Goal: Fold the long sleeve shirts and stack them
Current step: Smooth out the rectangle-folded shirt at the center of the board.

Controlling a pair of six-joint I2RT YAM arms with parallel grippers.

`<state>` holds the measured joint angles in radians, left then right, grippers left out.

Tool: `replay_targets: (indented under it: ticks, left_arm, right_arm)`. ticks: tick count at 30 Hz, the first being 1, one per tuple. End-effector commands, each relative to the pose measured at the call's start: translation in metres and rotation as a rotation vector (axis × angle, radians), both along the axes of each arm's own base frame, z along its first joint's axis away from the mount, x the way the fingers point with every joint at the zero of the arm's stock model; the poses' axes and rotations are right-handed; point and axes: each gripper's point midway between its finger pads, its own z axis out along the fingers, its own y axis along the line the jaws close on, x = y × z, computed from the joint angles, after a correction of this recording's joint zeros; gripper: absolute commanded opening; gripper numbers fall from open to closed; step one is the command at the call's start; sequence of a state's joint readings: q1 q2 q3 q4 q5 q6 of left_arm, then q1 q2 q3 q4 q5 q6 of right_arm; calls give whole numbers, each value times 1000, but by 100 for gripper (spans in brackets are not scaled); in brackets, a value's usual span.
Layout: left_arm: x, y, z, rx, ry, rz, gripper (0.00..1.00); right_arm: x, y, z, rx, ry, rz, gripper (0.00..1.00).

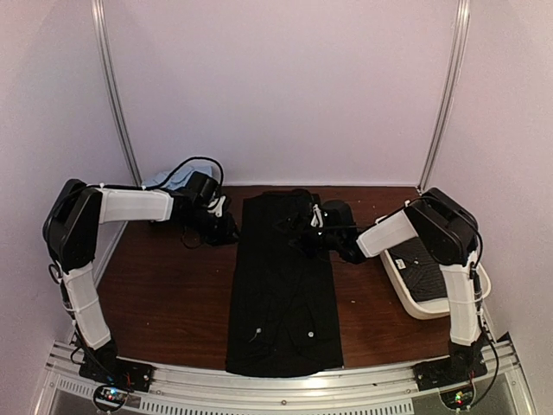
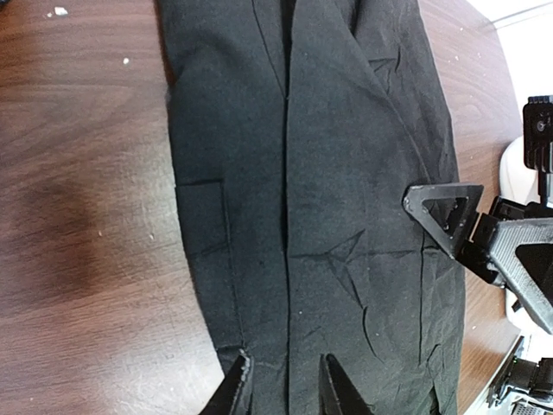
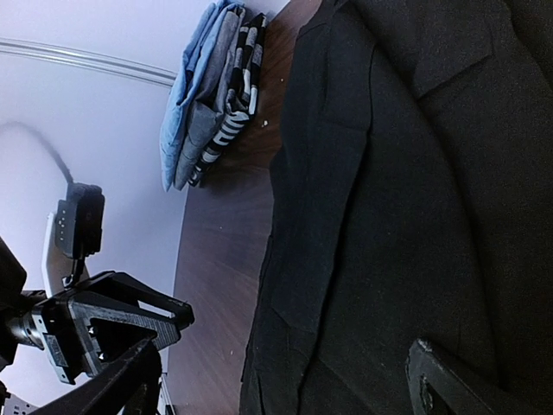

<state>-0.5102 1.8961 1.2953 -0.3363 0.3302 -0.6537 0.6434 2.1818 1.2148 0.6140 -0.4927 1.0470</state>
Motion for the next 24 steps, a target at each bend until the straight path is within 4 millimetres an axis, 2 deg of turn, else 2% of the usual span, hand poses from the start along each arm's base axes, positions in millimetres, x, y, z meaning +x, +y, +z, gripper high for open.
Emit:
replay_targets:
  ticks: [1, 4, 7, 12, 16, 21, 24]
  left_arm:
    - [7, -3, -3, -29, -3, 4, 27]
    - [5, -2, -6, -26, 5, 4, 27]
    - [-1, 0, -9, -23, 16, 1, 27]
    - [-19, 9, -15, -16, 36, -6, 27]
    - [-36, 15, -18, -27, 47, -14, 28]
    - [-50, 18, -28, -35, 70, -31, 28]
    - [-50, 17, -33, -36, 70, -39, 28]
  right_arm:
    - [2, -7, 8, 26, -38, -22, 100]
    - [1, -13, 4, 17, -31, -34, 100]
    - [1, -17, 9, -9, -47, -35, 100]
    - [-5, -27, 29, -97, -102, -32, 100]
    - [-19, -43, 38, -204, -138, -32, 100]
    - [-45, -69, 37, -320, -147, -38, 100]
    - [-58, -89, 35, -371, -145, -64, 100]
